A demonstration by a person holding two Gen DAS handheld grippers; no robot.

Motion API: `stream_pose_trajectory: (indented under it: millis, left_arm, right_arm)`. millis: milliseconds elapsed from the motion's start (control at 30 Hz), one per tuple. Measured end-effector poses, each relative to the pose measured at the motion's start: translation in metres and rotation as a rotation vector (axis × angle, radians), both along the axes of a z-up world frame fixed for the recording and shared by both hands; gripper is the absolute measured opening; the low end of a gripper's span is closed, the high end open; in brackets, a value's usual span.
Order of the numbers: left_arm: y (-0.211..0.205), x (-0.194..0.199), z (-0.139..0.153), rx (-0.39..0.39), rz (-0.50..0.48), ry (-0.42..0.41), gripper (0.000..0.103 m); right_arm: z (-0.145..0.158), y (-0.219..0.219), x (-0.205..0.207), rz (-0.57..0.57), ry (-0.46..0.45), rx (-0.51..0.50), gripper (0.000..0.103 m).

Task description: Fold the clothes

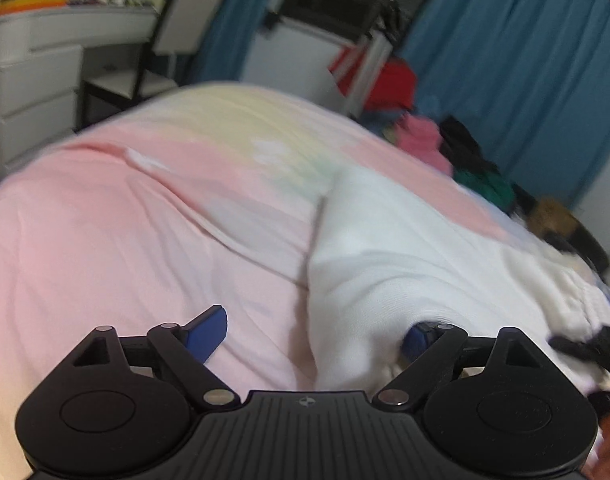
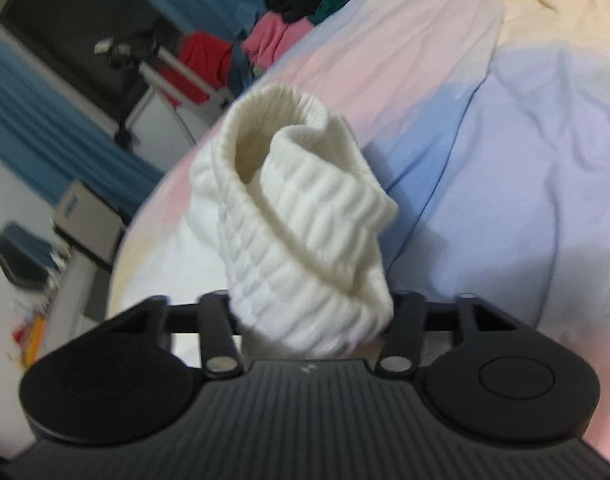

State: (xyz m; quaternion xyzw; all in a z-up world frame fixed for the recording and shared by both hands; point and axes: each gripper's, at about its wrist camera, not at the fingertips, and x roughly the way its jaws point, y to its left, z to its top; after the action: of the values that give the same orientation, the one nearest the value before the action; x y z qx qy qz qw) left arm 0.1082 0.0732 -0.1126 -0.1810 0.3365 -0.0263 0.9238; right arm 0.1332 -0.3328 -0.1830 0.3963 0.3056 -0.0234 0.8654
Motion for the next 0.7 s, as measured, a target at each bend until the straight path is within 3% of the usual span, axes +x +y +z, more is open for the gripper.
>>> stream_pose_trajectory:
  millis: [67,200,400,500,633,700]
  left_arm:
    - [0.005,-0.010,0.009,-0.076,-0.063,-0.024,0.092]
    - [0.018,-0.010,0.011,-0.305,-0.148,-0.054,0.103]
    - [0.015,0.039,-0.036,-0.435,-0.100,0.124,0.101]
    - [0.015,0.050,-0.050,-0.514,-0.112,0.144,0.090]
    - [0.020,0.047,-0.049,-0.486,-0.092,0.133,0.062]
    - [0.025,0.040,-0.047,-0.509,-0.092,0.105,0.053]
  right_arm:
    - [0.004,-0.007,-0.004,-0.044,-0.014,0.020,0.040]
    - [0.007,-0.011,-0.004,-0.092,-0.036,0.025,0.039]
    - [0.012,-0.002,0.002,-0.080,-0.052,-0.043,0.039]
    - [0.024,0.009,-0.005,-0.055,-0.100,-0.105,0.039]
    - [0.040,0.023,-0.015,-0.023,-0.164,-0.188,0.039]
    - [0.048,0.030,-0.020,-0.006,-0.196,-0.230,0.039]
